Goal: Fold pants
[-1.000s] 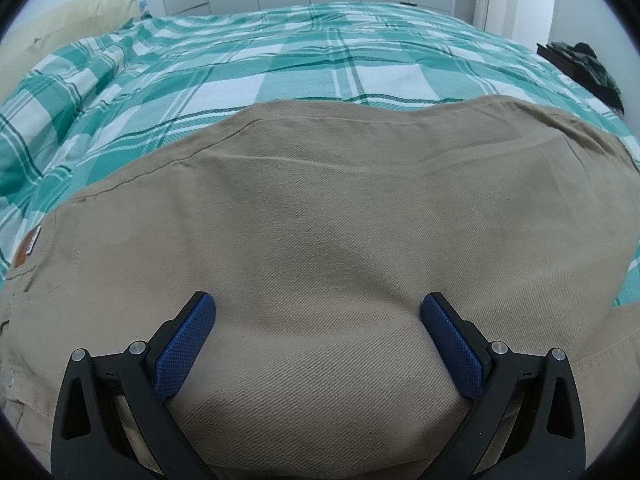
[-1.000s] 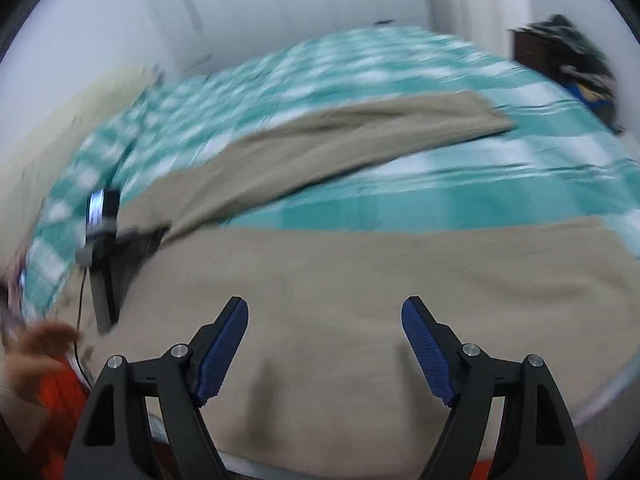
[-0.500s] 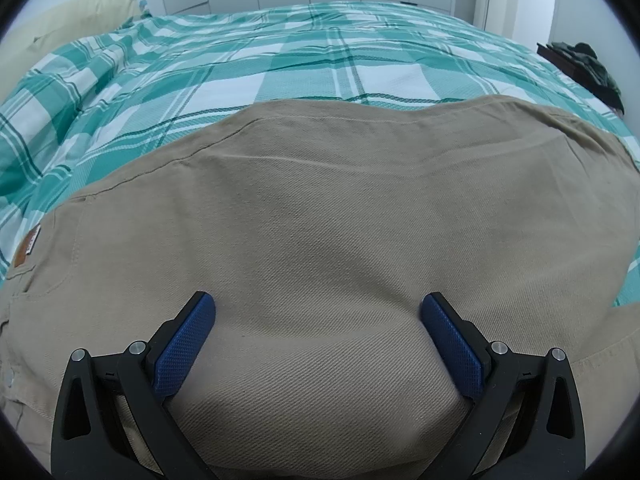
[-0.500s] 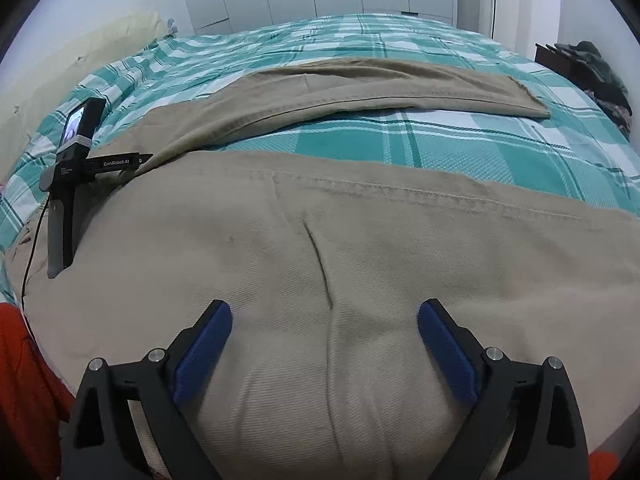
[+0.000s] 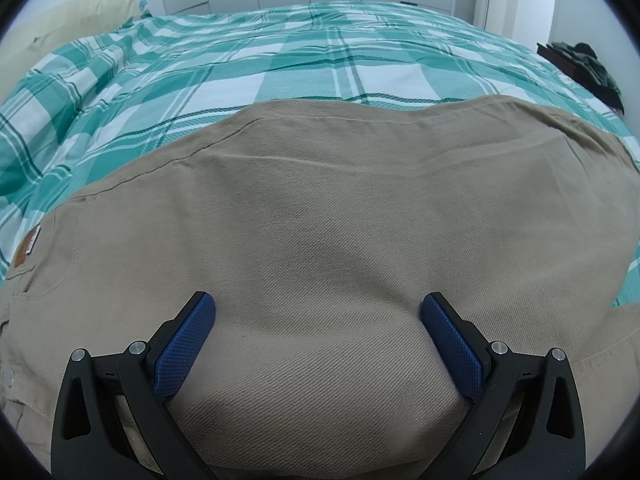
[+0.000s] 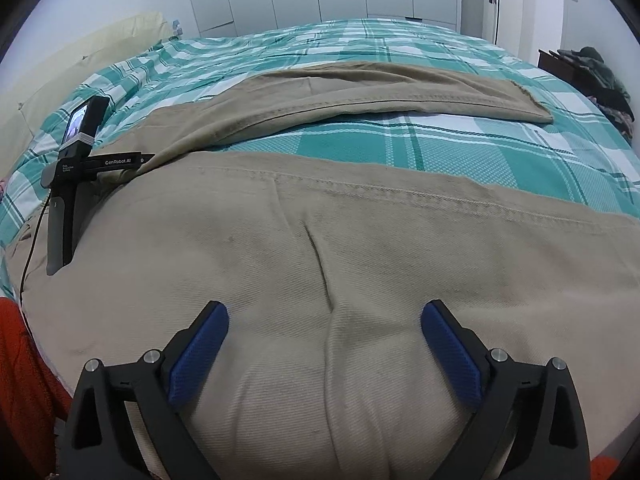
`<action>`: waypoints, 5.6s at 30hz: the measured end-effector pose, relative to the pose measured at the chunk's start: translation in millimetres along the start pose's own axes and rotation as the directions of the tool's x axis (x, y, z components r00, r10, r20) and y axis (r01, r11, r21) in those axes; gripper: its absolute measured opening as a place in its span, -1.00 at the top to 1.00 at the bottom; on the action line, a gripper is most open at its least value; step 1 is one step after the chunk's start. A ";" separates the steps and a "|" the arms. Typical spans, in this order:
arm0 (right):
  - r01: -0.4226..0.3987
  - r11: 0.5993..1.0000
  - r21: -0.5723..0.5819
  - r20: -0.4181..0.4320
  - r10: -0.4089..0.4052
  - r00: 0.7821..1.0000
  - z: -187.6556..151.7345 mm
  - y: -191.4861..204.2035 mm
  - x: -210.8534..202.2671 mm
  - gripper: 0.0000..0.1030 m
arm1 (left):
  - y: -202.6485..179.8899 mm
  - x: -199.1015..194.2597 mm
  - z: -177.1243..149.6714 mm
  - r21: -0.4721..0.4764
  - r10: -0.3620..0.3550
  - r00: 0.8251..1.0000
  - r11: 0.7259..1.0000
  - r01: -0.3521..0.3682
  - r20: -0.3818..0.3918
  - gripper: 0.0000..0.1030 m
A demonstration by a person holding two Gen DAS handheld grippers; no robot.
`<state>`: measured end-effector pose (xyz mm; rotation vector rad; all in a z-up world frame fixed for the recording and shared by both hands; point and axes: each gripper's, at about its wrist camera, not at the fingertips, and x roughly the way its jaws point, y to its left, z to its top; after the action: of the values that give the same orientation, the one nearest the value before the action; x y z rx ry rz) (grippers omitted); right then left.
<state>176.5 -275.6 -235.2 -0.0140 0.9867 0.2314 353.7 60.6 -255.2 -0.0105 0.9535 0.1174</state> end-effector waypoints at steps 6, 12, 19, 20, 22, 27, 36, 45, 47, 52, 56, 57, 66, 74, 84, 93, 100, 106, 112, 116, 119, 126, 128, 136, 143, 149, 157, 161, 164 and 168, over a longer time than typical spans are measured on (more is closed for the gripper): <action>0.000 1.000 0.000 0.001 0.000 1.000 0.7 0.3 0.7 -0.89 | -0.1 -0.1 -0.2 0.000 0.000 1.000 1.000 0.000 0.000 -0.99; 0.000 1.000 0.000 0.002 0.000 1.000 0.8 -0.1 0.9 -0.89 | 0.0 -0.1 -0.1 0.000 0.000 1.000 1.000 0.000 0.000 -0.99; 0.001 1.000 0.001 0.001 -0.001 1.000 1.1 -0.3 1.5 -0.90 | -0.2 -0.1 -0.4 0.000 0.000 1.000 1.000 0.000 0.000 -0.99; 0.000 1.000 0.000 0.002 0.000 1.000 0.9 -0.2 1.1 -0.90 | -0.1 -0.1 -0.3 0.000 0.000 1.000 1.000 0.000 0.000 -0.99; 0.000 1.000 0.000 0.002 0.000 1.000 1.1 -0.5 1.4 -0.90 | -0.2 -0.1 -0.4 0.000 0.000 1.000 1.000 0.000 0.000 -0.99; 0.000 1.000 0.000 0.002 0.000 1.000 1.3 -0.5 1.7 -0.90 | 0.0 -0.1 -0.2 0.000 0.000 1.000 1.000 0.000 0.000 -0.99; 0.000 1.000 0.001 0.003 0.000 1.000 1.2 -0.4 1.8 -0.90 | 0.0 -0.1 -0.2 0.000 0.000 1.000 1.000 0.000 0.000 -0.99; 0.000 1.000 0.000 0.004 0.000 1.000 1.5 -0.6 2.2 -0.90 | 0.0 0.0 -0.3 0.000 0.000 1.000 1.000 0.000 0.000 -0.99; 0.000 1.000 0.001 0.004 0.000 1.000 1.5 -0.4 2.2 -0.90 | 0.0 0.0 -0.3 0.000 0.000 1.000 1.000 0.000 0.000 -0.99; 0.000 1.000 0.001 0.004 0.000 1.000 1.5 -0.5 2.2 -0.90 | -0.1 0.0 -0.4 0.000 0.000 1.000 1.000 0.000 0.000 -0.99; 0.000 1.000 0.001 0.004 0.000 1.000 1.6 -0.5 2.4 -0.90 | -0.1 0.0 -0.3 0.000 0.000 1.000 1.000 0.000 0.000 -0.99; 0.000 1.000 0.001 0.004 0.000 1.000 1.8 -0.7 2.7 -0.90 | -0.1 0.0 -0.4 0.000 0.000 1.000 1.000 0.000 0.000 -0.99; 0.000 1.000 0.001 0.005 0.000 1.000 1.9 -0.8 3.0 -0.90 | -0.2 0.0 -0.4 0.000 0.000 1.000 1.000 0.000 0.000 -0.99; 0.000 1.000 0.001 0.006 0.000 1.000 2.0 -0.6 3.1 -0.90 | -0.2 0.0 -0.4 0.000 0.000 1.000 1.000 0.000 0.000 -0.99; 0.001 1.000 0.002 0.006 -0.001 1.000 2.3 -0.5 3.8 -0.90 | -0.1 -0.1 -0.3 0.000 0.000 1.000 1.000 0.000 0.000 -0.99; 0.000 1.000 0.001 0.007 0.000 1.000 2.6 -0.7 4.3 -0.90 | -0.1 -0.1 -0.2 0.000 0.000 1.000 1.000 0.000 0.000 -0.99; 0.000 1.000 0.002 0.007 0.000 1.000 2.7 -0.8 4.7 -0.90 | -0.1 -0.1 -0.2 0.000 0.000 1.000 1.000 0.000 0.000 -0.99; 0.000 1.000 0.002 0.008 0.000 1.000 2.8 -0.8 4.6 -0.90 | -0.1 -0.1 -0.2 0.000 0.000 1.000 1.000 0.000 0.000 -0.99; 0.000 1.000 0.002 0.008 0.000 1.000 2.9 -0.8 4.6 -0.90 | -0.2 -0.1 -0.3 0.000 0.000 1.000 1.000 0.000 0.000 -0.99; 0.000 1.000 0.002 0.008 0.000 1.000 3.1 -0.8 4.8 -0.90 | -0.1 -0.1 -0.3 0.000 0.000 1.000 1.000 0.000 0.000 -0.99; 0.000 1.000 0.002 0.008 0.000 1.000 3.1 -0.8 5.0 -0.90 | -0.2 -0.1 -0.2 0.000 0.000 1.000 1.000 0.000 0.000 -0.99; 0.001 1.000 0.002 0.008 -0.001 1.000 3.1 -0.7 5.3 -0.91 | -0.2 -0.1 -0.3 0.000 0.000 1.000 1.000 0.000 0.000 -0.99; 0.000 1.000 0.002 0.009 0.000 1.000 3.1 -0.8 5.1 -0.91 | -0.1 -0.1 -0.3 0.000 0.000 1.000 1.000 0.000 0.000 -0.99; 0.000 1.000 0.003 0.009 0.000 1.000 3.0 -0.7 5.4 -0.91 | -0.2 -0.2 -0.3 0.000 0.000 1.000 1.000 0.000 0.000 -0.99; -0.003 1.000 0.001 0.011 0.003 1.000 3.2 -1.1 5.5 -0.91 | -0.2 -0.1 -0.2 0.000 0.000 1.000 1.000 0.000 0.000 -0.99; -0.004 1.000 0.004 0.009 0.004 1.000 6.1 -1.2 7.4 -0.92 | -0.1 -0.2 -0.2 0.000 0.000 1.000 1.000 0.000 0.000 -0.99; -0.003 1.000 0.003 0.011 0.003 1.000 7.5 -1.7 8.9 -0.92 | -0.2 -0.1 -0.3 0.000 0.000 1.000 1.000 0.000 0.000 -0.99; -0.004 1.000 0.003 0.011 0.004 1.000 8.1 -2.2 9.3 -0.92 | -0.1 -0.1 -0.2 -0.001 0.000 1.000 1.000 0.000 0.000 -0.99; -0.004 1.000 0.003 0.011 0.004 1.000 8.2 -2.1 9.5 -0.93 | -0.1 -0.1 -0.2 -0.001 0.000 1.000 1.000 0.000 0.000 -0.99; -0.004 1.000 0.004 0.011 0.004 1.000 7.8 -1.7 9.1 -0.93 | -0.1 -0.1 -0.2 -0.001 0.000 1.000 1.000 0.000 0.000 -0.99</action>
<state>188.1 -274.7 -238.6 -0.0070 0.9766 0.2325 353.5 60.5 -255.2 -0.0112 0.9533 0.1175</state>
